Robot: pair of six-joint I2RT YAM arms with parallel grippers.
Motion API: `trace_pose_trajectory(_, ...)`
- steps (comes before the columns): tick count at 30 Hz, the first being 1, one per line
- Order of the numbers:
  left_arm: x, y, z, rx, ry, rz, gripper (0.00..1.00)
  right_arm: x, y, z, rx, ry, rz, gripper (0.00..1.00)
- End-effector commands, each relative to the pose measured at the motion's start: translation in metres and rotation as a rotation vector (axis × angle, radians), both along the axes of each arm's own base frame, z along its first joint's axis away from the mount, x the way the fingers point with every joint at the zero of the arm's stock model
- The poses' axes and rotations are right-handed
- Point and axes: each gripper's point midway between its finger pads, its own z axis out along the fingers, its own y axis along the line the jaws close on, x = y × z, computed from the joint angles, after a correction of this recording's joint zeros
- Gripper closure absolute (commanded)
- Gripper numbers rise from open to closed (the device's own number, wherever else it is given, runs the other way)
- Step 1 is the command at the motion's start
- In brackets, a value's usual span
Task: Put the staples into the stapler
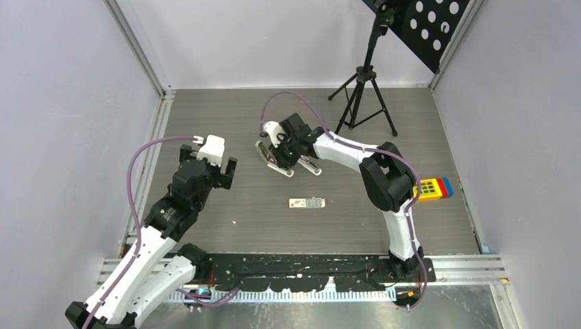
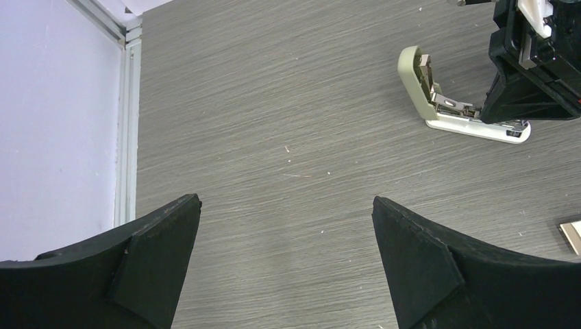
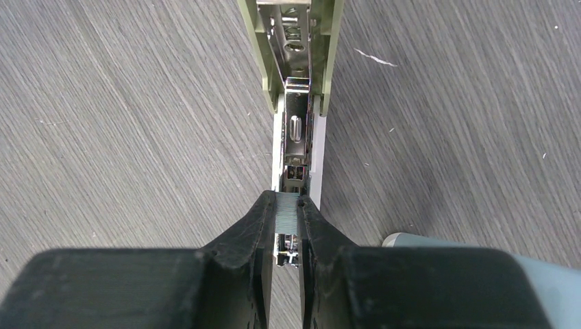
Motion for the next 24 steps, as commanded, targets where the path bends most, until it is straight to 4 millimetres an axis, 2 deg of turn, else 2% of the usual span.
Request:
trace_pose_trajectory(1, 0.004, -0.002, 0.011, -0.013, -0.047, -0.012, 0.0, 0.013, 0.01, 0.034, 0.037, -0.098, 0.032, 0.83)
trace_pose_trajectory(12, 0.004, -0.003, 0.01, -0.012, -0.044, -0.018, 0.0, 0.011, 0.011, 0.037, 0.03, -0.11, 0.073, 0.83)
trace_pose_trajectory(24, 0.004, -0.003, 0.01, -0.01, -0.045, -0.02, 0.0, 0.01, 0.008, 0.027, 0.002, -0.105, 0.094, 0.83)
